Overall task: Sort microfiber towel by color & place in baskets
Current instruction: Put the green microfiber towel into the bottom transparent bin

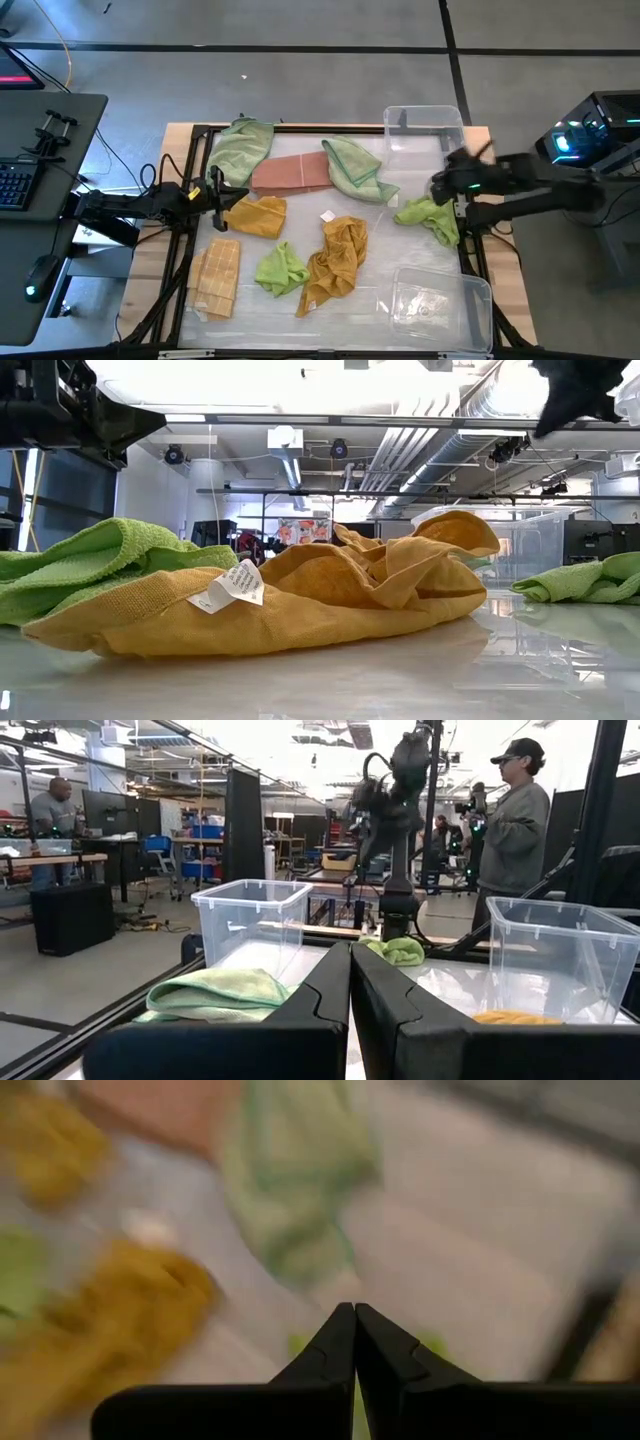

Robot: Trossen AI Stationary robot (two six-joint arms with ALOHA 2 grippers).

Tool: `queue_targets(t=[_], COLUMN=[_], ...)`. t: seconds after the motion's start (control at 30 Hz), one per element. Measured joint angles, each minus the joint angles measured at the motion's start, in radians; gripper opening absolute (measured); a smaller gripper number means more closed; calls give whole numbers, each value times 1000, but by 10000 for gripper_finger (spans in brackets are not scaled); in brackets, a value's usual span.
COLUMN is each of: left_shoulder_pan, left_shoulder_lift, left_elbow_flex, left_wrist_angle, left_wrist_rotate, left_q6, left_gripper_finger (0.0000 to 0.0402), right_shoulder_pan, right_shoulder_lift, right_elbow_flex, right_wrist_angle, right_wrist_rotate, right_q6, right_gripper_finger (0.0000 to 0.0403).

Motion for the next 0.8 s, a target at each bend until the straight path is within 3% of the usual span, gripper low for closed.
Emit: queue_targets(t=[0.13, 0.3, 0.57, 0.8], left_shoulder_pan=[0, 0, 0, 0], left_shoulder_lift=[0, 0, 0, 0], left_elbow_flex=[0, 0, 0, 0], left_wrist_angle=[-1, -2, -1, 1], left_wrist_rotate=[0, 0, 0, 0], left_q6=[0, 0, -3, -19], left_gripper_finger=[0, 0, 0, 0], right_shoulder_pan=[-32, -73, -167, -231], right_shoulder_lift=[174, 287, 339, 386], right_elbow_flex=[-2, -68, -179, -285], right_wrist_angle=[-97, -87, -40, 108], right_wrist_rotate=[-169, -340, -326, -288], right_q6=[50, 9, 2, -77], right_gripper_finger=[16, 90, 207, 222])
